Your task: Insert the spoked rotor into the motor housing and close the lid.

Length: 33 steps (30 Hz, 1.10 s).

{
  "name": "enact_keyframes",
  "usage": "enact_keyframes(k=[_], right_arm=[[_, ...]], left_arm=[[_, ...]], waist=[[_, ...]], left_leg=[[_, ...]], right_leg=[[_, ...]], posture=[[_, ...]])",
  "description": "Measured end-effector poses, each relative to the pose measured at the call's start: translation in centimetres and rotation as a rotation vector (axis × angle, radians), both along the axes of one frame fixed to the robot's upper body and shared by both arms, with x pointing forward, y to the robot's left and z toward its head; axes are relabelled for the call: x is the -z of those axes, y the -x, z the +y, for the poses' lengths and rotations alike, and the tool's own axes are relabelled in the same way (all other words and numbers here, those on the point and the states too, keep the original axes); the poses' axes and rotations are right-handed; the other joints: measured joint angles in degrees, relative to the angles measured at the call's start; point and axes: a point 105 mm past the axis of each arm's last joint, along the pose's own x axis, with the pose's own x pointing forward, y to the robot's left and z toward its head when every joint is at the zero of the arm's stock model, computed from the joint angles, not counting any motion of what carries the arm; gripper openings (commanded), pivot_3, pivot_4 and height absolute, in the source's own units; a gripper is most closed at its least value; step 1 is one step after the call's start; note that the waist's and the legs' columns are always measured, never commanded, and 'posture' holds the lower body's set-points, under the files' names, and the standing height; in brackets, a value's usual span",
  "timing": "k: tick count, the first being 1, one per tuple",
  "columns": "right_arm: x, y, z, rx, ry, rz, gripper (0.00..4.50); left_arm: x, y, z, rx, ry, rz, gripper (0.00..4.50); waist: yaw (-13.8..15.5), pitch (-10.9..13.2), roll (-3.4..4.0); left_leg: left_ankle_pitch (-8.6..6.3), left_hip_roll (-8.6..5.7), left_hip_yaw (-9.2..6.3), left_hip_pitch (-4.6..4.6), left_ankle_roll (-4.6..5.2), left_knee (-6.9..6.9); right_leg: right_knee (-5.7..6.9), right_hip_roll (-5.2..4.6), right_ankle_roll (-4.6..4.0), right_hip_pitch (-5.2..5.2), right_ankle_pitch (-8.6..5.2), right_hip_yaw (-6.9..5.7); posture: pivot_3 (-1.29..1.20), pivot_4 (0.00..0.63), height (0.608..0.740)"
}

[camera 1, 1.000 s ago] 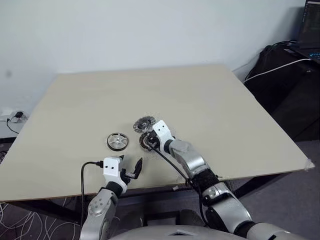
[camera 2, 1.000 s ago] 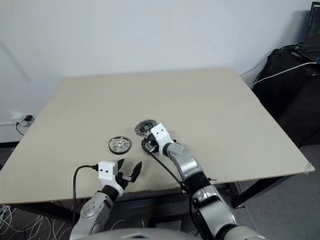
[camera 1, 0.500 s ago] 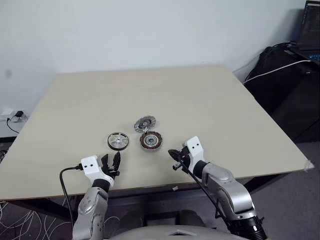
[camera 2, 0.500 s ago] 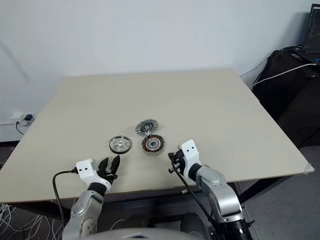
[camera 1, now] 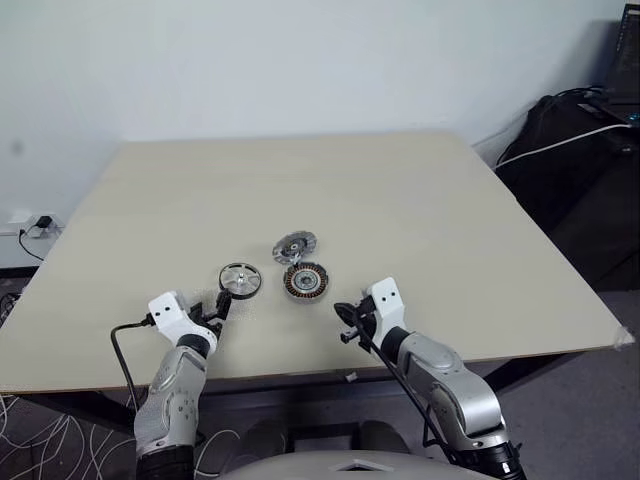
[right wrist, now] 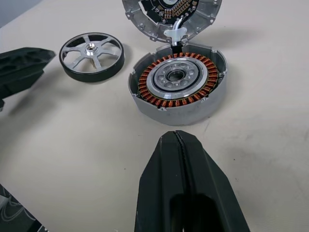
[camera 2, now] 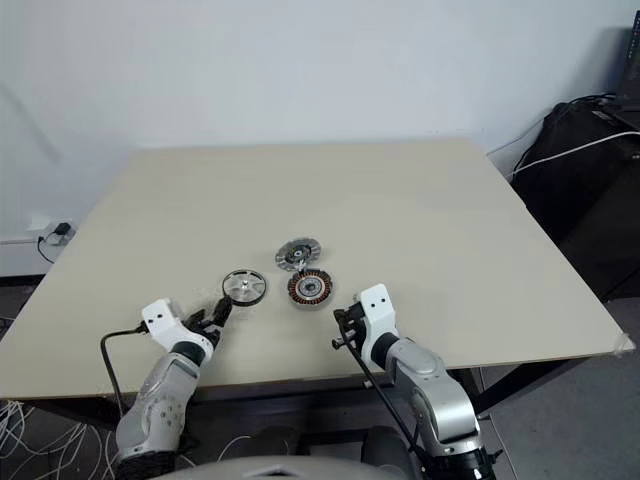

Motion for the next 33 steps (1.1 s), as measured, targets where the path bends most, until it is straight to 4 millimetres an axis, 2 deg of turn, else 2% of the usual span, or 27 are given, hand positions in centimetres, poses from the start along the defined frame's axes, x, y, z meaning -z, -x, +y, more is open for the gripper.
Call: enact_keyframes(k=[8,16,27,28,33], right_arm=[[-0.2,-0.2,0.0,0.004,-0.001,-0.005,0.0],[-0.2,-0.2,-0.2,0.015,-0.002,-0.004,0.0],[-0.5,-0.6,-0.3,0.027,-0.004,-0.014,0.0],[-0.5,-0.6,-0.3,0.027,-0.004,-0.014,0.0],[-0.4,-0.6,-0.3,0.028,-0.003,-0.014,0.0]], left_arm=[[-0.8,-2.3,-1.4,0.057,0.127,-0.037,4.11],[0.0,-2.9,-1.8,0.03,0.219,0.016,4.11],[0.7,-2.3,-2.0,-0.017,0.322,0.072,0.56],[0.9,-2.0,-2.0,-0.02,0.332,0.079,0.34],[1.1,-1.5,-2.1,-0.033,0.391,0.074,0.35]], waist=[[-0.02,-0.01,-0.11],[0.02,0.02,-0.21],[0.19,-0.08,-0.22],[0.19,-0.08,-0.27],[0.14,-0.1,-0.34]], left_leg=[[0.02,-0.01,0.01,0.0,0.02,-0.02],[0.02,-0.01,0.0,0.01,0.03,-0.02],[0.02,-0.03,0.01,0.04,0.0,0.0],[0.02,-0.02,0.01,0.04,0.0,0.01],[0.01,-0.02,0.01,0.03,0.0,-0.01]], right_leg=[[0.0,0.0,-0.07,-0.02,0.05,0.01],[-0.02,0.0,-0.26,0.0,0.16,0.01],[-0.01,-0.01,-0.21,0.04,0.17,0.04],[-0.01,0.0,-0.2,0.04,0.16,0.03],[-0.03,0.0,-0.22,0.02,0.17,0.04]], posture=[[0.0,0.0,0.74],[0.0,0.0,0.74],[0.0,0.0,0.74],[0.0,0.0,0.74],[0.0,0.0,0.74]])
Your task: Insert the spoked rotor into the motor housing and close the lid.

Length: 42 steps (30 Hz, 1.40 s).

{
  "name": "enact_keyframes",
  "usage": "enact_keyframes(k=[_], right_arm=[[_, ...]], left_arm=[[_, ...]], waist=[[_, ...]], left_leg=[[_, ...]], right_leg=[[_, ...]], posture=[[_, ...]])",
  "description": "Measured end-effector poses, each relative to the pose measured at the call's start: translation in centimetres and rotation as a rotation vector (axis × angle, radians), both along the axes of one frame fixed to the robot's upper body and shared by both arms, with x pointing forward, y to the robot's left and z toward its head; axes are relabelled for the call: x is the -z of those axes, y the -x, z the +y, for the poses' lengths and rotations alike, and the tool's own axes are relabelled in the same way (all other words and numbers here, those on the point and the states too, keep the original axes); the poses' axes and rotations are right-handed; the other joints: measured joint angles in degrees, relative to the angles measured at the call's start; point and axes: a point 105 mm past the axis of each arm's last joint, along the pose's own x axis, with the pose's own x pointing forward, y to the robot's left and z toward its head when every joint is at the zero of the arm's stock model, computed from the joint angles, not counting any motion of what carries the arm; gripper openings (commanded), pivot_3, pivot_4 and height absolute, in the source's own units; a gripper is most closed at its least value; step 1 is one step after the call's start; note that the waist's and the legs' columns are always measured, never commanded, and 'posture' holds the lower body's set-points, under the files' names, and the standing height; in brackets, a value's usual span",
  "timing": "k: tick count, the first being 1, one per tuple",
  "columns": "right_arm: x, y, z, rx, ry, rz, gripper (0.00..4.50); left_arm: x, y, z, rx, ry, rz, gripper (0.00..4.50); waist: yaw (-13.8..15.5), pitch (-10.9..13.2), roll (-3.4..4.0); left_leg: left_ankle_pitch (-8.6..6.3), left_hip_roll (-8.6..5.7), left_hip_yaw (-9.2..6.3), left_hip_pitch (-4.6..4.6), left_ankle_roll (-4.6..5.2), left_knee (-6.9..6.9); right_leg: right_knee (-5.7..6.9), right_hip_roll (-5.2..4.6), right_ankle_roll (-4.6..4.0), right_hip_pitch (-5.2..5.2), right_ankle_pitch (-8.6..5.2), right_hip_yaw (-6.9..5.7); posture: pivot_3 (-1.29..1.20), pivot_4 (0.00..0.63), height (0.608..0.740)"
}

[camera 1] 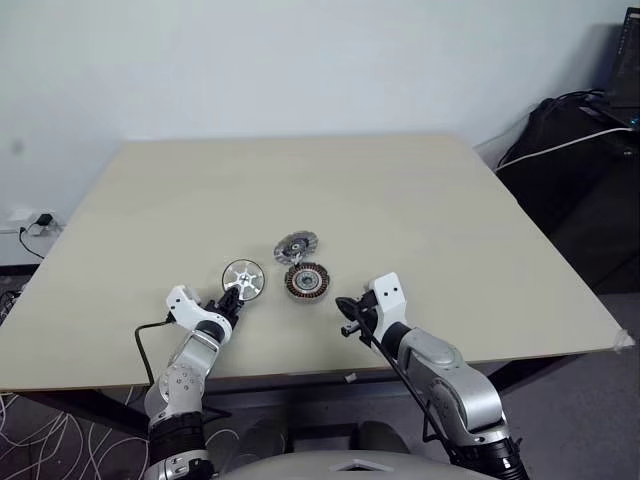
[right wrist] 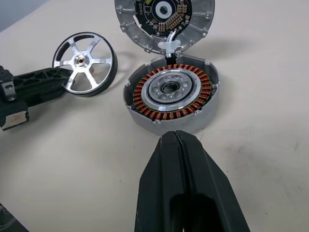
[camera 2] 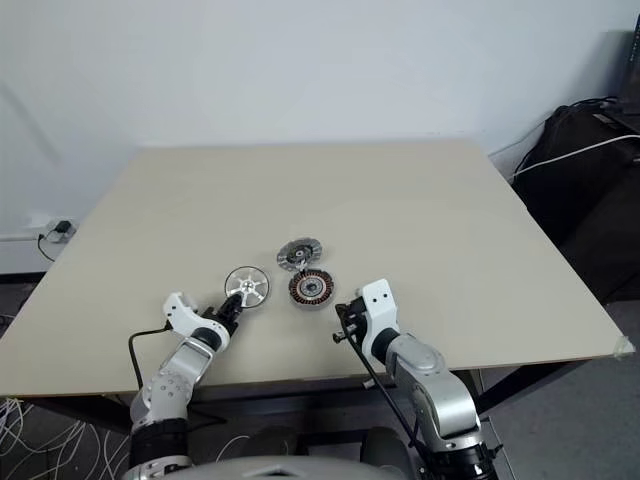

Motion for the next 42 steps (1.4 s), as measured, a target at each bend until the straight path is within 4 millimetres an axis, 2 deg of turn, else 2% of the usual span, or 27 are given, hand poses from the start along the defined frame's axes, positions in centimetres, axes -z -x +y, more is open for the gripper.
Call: enact_keyframes(k=[6,10,13,16,21,28,37,42], right_arm=[[0.1,0.1,-0.2,0.006,0.004,0.004,0.0],[0.4,0.3,-0.3,0.012,0.006,0.015,0.0],[0.4,0.3,-0.3,0.014,0.008,0.015,0.0],[0.4,0.3,-0.3,0.016,0.008,0.016,0.0],[0.4,0.3,-0.3,0.017,0.01,0.016,0.0],[0.4,0.2,-0.4,0.02,0.009,0.015,0.0],[0.3,0.2,-0.3,0.022,0.007,0.012,0.0],[0.3,0.2,-0.3,0.022,0.007,0.01,0.0]], left_arm=[[-1.0,1.8,-0.4,0.025,0.08,-0.05,0.35],[-3.1,3.5,-3.8,0.194,0.204,-0.115,0.35],[-3.8,4.6,-7.1,0.343,0.281,-0.105,0.35],[-4.0,4.7,-8.8,0.411,0.304,-0.083,0.35],[-4.6,2.3,-9.1,0.381,0.221,-0.061,0.35],[-3.4,0.7,-8.2,0.287,0.146,0.038,0.35],[-3.4,0.3,-8.2,0.25,0.175,0.07,0.35],[-3.3,0.3,-8.9,0.269,0.222,0.078,0.35]], waist=[[-0.12,0.06,-0.08],[-0.1,0.09,-0.05],[-0.12,0.1,-0.03],[-0.12,0.1,-0.01],[0.05,0.1,0.01],[0.39,0.11,-0.02],[0.37,0.11,-0.02],[0.36,0.11,-0.02]], left_leg=[[-0.04,0.01,-0.01,-0.06,-0.04,-0.03],[-0.09,0.0,0.0,-0.08,-0.09,-0.02],[-0.09,0.01,0.0,-0.06,-0.11,0.0],[-0.08,0.05,-0.01,-0.03,-0.14,0.01],[-0.05,0.07,0.0,-0.03,-0.18,0.01],[0.01,0.04,-0.02,-0.06,-0.01,-0.05],[0.01,0.03,-0.01,-0.06,-0.02,-0.04],[0.02,0.02,-0.01,-0.06,0.0,-0.03]], right_leg=[[-0.03,-0.01,-0.07,-0.05,-0.01,0.01],[-0.05,-0.04,0.06,-0.03,-0.25,0.01],[-0.03,-0.02,0.02,-0.01,-0.28,0.01],[0.01,0.02,0.0,-0.01,-0.29,0.01],[0.01,0.05,0.05,-0.01,-0.24,0.02],[-0.02,0.04,-0.17,-0.06,-0.02,0.03],[-0.02,0.04,-0.15,-0.05,-0.04,0.03],[-0.02,0.04,-0.14,-0.05,-0.04,0.03]], posture=[[0.0,0.0,0.74],[0.0,0.0,0.74],[0.0,0.0,0.74],[0.0,0.0,0.74],[0.0,0.0,0.74],[0.0,0.0,0.74],[0.0,0.0,0.74],[0.0,0.0,0.74]])
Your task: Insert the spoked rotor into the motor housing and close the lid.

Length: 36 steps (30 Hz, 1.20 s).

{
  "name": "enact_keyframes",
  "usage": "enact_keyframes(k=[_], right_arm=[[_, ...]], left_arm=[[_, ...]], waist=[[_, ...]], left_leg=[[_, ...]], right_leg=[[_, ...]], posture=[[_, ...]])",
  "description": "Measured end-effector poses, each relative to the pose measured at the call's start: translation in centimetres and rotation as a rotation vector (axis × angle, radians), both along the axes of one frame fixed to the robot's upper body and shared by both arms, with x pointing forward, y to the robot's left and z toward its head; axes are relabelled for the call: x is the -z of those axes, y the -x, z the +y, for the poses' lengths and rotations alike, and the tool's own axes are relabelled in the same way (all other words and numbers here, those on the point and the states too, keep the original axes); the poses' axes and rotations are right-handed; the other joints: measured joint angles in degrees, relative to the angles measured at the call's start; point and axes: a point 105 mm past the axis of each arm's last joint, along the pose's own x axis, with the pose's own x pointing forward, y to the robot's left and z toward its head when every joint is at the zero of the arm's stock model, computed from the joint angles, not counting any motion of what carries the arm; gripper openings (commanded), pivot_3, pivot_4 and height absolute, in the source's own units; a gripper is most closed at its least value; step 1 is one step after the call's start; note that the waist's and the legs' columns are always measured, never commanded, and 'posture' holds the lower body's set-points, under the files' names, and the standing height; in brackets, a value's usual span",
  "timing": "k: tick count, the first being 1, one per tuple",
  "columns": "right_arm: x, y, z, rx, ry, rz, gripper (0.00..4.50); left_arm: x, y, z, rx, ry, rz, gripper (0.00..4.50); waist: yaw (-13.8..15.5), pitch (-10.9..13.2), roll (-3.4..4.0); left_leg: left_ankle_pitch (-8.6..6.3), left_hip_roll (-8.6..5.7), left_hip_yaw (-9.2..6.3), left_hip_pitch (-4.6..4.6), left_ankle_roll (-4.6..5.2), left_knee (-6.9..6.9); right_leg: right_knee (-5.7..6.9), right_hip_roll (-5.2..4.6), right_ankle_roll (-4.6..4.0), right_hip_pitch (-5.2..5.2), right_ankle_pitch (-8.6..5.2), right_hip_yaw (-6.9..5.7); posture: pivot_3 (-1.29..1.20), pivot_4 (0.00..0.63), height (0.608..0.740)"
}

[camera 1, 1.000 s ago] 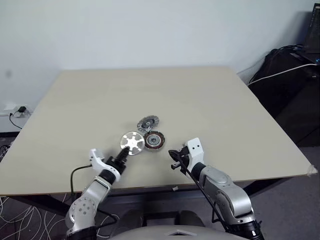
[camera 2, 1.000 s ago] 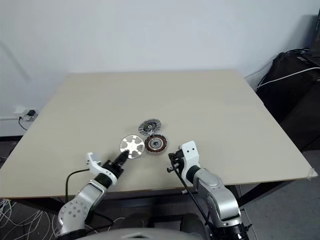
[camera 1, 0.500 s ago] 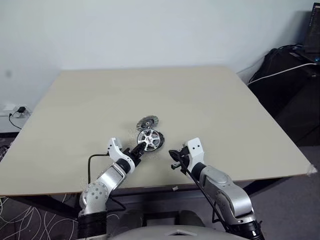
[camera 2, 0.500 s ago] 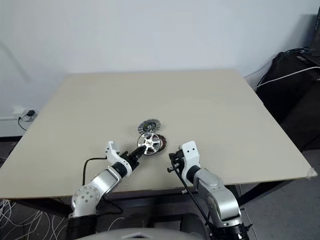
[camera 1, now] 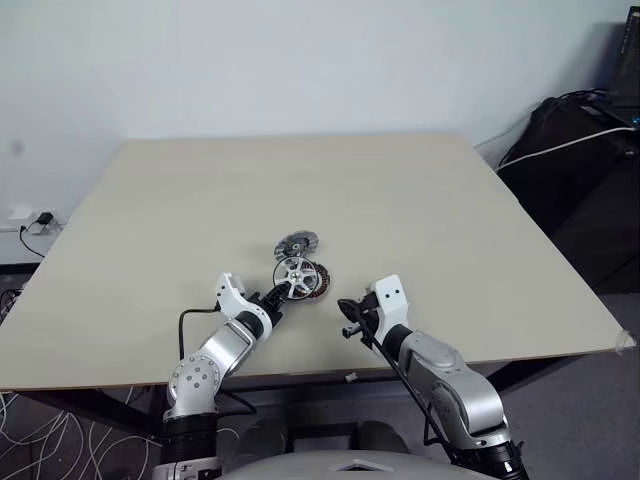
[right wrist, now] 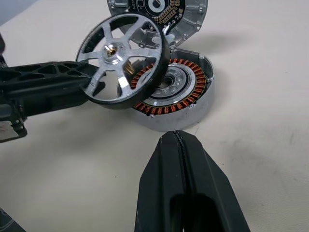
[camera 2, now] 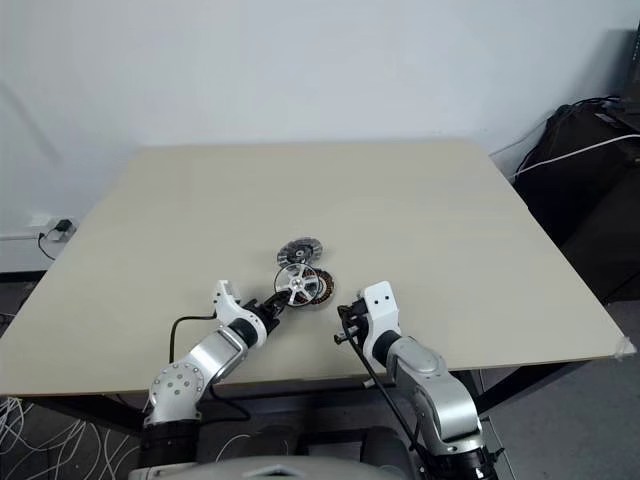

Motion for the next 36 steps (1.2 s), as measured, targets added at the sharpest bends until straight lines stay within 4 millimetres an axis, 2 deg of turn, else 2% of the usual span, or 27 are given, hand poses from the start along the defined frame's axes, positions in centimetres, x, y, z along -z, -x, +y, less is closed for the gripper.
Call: enact_keyframes(k=[28,36], right_arm=[[0.1,0.1,0.0,0.004,-0.001,0.004,0.0],[-0.1,0.1,0.1,0.006,-0.006,-0.001,0.0]], left_arm=[[0.4,-1.7,-2.0,0.039,0.031,0.029,0.35],[-0.5,-2.3,-2.2,0.035,0.047,-0.006,2.95]], waist=[[0.03,0.0,-0.01],[0.03,-0.01,-0.01]], left_leg=[[0.04,-0.02,0.01,0.0,0.05,0.01],[0.04,-0.02,0.01,0.0,0.04,0.02]], right_leg=[[0.01,0.0,0.01,0.0,0.04,0.01],[0.01,0.0,0.01,0.01,0.03,0.01]], posture=[[0.0,0.0,0.74],[0.0,0.0,0.74]])
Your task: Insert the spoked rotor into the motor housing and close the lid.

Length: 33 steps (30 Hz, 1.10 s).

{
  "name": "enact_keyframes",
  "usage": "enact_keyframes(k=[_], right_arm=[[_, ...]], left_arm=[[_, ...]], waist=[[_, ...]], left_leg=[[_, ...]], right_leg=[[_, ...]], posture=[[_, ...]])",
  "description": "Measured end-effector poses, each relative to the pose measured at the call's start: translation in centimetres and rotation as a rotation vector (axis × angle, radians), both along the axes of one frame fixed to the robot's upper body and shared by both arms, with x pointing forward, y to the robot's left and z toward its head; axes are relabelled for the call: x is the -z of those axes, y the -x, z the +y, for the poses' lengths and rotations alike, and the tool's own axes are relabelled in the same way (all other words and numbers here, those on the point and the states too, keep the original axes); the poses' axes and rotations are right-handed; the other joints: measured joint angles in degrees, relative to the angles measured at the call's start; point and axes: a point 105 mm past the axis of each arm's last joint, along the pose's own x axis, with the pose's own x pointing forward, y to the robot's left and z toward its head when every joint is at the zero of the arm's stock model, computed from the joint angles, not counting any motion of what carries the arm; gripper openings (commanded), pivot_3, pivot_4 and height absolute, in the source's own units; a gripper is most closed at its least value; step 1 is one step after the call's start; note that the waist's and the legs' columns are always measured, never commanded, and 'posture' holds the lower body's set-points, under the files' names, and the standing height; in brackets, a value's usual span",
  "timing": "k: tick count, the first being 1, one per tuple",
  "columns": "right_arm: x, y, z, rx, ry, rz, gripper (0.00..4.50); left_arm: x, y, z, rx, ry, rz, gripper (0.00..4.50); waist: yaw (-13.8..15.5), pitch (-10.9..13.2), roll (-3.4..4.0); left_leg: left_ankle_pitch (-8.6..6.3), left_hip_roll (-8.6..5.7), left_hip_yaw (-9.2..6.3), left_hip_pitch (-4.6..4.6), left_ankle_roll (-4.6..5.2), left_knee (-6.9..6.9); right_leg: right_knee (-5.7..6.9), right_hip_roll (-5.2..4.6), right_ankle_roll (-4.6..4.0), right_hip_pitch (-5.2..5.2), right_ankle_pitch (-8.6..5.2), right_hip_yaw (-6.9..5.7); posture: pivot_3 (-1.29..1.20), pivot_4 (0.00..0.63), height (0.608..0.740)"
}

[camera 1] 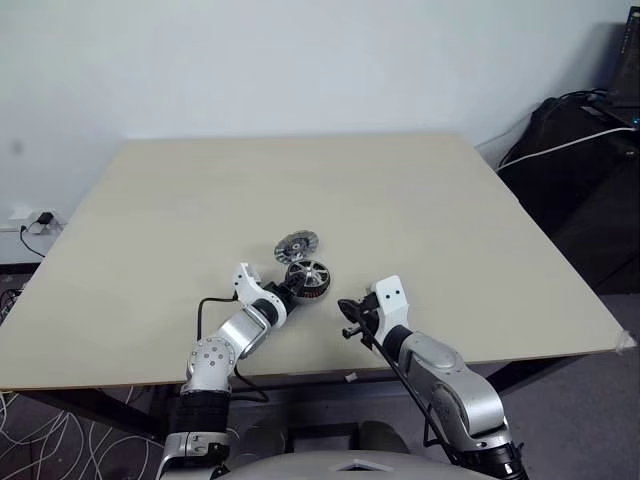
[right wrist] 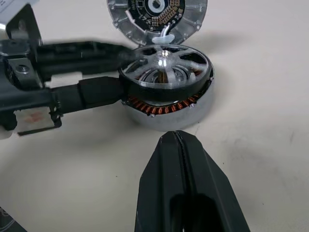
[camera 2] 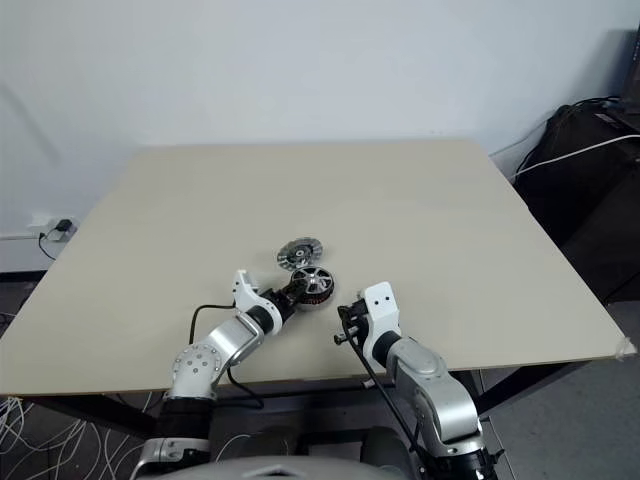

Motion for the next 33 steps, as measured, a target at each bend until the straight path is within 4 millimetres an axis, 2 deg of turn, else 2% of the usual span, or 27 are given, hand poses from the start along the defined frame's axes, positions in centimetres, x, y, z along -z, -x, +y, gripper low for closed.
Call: enact_keyframes(k=[4,5,11,26,28,30,33], right_arm=[[0.0,0.0,0.0,0.002,0.001,0.0,0.0],[0.0,0.0,0.0,0.003,0.002,0.0,0.0],[0.0,-0.1,-0.1,0.006,0.003,-0.001,0.0],[-0.3,-0.2,0.1,-0.003,-0.002,-0.01,0.0],[-0.4,-0.3,0.2,-0.003,-0.009,-0.014,0.0],[-0.6,-0.5,0.3,-0.005,-0.014,-0.021,0.0],[-1.2,-1.0,0.5,-0.009,-0.019,-0.043,0.0]], left_arm=[[-0.8,-0.3,0.0,-0.002,0.009,-0.035,4.29],[-1.0,-0.4,0.0,-0.003,0.009,-0.044,4.49],[-2.1,0.3,0.0,0.0,0.002,-0.096,4.49],[-2.3,2.5,1.8,-0.062,-0.041,-0.126,4.49],[-2.7,2.7,2.3,-0.064,-0.134,-0.205,4.49],[-2.9,2.8,2.8,-0.031,-0.32,-0.311,4.49],[-2.4,3.2,4.4,0.001,-0.644,-0.458,3.62]], waist=[[-0.06,0.0,0.0],[-0.07,0.0,0.0],[-0.07,0.0,0.0],[0.01,0.0,0.0],[-0.05,0.01,0.01],[-0.06,-0.01,0.04],[-0.22,-0.04,0.11]], left_leg=[[0.0,0.0,0.0,0.0,0.0,0.0],[0.01,0.0,0.0,0.0,0.0,0.0],[0.0,-0.01,0.01,-0.01,0.02,-0.02],[-0.04,-0.01,0.02,-0.01,-0.06,-0.02],[-0.06,-0.01,0.07,-0.01,-0.08,-0.04],[-0.05,0.0,0.13,0.01,-0.11,-0.07],[-0.11,0.07,0.31,0.1,-0.21,-0.16]], right_leg=[[0.0,0.0,0.02,0.0,0.01,0.0],[0.01,0.0,0.01,-0.01,0.02,0.0],[-0.01,0.0,-0.02,-0.02,0.02,0.06],[-0.02,0.0,0.16,-0.01,-0.22,0.07],[-0.03,0.0,0.01,-0.02,-0.21,0.09],[-0.02,0.01,-0.25,-0.04,-0.11,0.12],[-0.02,0.03,-0.37,-0.06,-0.14,0.22]], posture=[[0.0,0.0,0.74],[0.0,0.0,0.74],[0.0,0.0,0.74],[0.0,0.0,0.74],[0.0,0.0,0.74],[0.0,0.0,0.74],[0.0,0.0,0.74]])
